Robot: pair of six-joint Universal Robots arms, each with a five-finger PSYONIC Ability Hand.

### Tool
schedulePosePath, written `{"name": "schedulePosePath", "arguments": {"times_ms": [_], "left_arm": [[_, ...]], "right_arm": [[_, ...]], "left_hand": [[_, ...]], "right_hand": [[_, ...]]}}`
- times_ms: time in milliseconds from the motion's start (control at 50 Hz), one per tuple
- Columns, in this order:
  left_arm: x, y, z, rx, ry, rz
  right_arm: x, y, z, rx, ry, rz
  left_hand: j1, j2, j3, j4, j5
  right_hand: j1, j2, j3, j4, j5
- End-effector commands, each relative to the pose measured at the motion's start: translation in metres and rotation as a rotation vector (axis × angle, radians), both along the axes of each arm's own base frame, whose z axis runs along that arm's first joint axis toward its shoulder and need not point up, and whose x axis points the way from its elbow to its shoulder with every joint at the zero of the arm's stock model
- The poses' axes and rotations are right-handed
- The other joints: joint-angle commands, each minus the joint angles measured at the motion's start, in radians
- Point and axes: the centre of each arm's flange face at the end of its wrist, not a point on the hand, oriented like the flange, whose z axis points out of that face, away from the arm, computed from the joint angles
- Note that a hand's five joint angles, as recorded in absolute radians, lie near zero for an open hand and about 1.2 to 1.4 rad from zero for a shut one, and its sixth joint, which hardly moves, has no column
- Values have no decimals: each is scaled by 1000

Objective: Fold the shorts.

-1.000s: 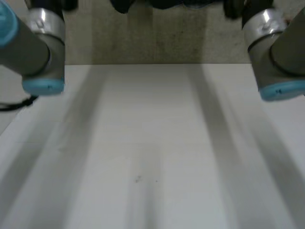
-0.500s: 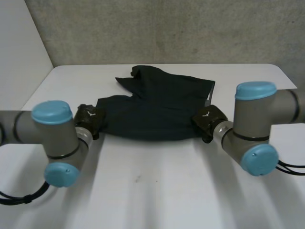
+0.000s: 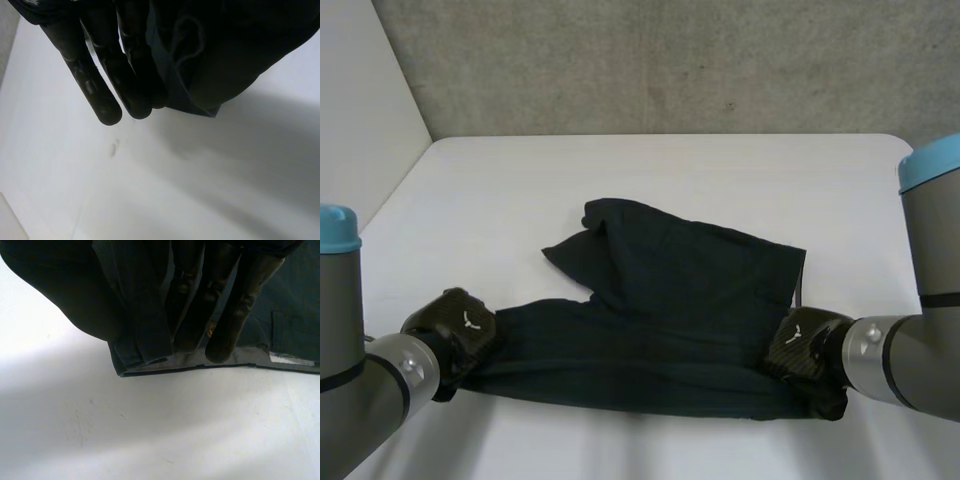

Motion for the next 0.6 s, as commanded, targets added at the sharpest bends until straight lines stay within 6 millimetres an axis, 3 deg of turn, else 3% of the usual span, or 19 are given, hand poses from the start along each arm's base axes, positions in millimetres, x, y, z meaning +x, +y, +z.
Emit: {"name": "schedulePosePath", "arguments": {"times_ms": [20,80,160,200,540,600], "left_arm": [[-27,-19,2,-143,161,-89],[-37,-42,17,-300,242,-84],[-45,-66,34,-447,347,-70],[-49,-75,33,-463,377,-68],[-90,-142,-61,-234,462,-113],[-91,-148,-67,-213,454,-106]], "right_arm": [[1,-5,-13,-30,-41,-36],[0,-5,-21,-39,-52,-48],[-3,-3,-32,-37,-56,-55],[-5,-1,-38,-37,-55,-59],[-5,-7,-48,-94,-141,-130],[-7,-7,-50,-89,-140,-139]], "left_hand": [[-657,-693,-686,-707,-681],[-821,-857,-851,-872,-846],[-824,-860,-854,-875,-849],[-807,-843,-837,-858,-832],[-563,-599,-593,-614,-588],[-557,-593,-587,-608,-582]], "right_hand": [[436,228,214,208,262],[436,228,214,208,262],[436,228,214,208,262],[436,228,214,208,262],[436,228,214,208,262],[436,228,214,208,262]]}}
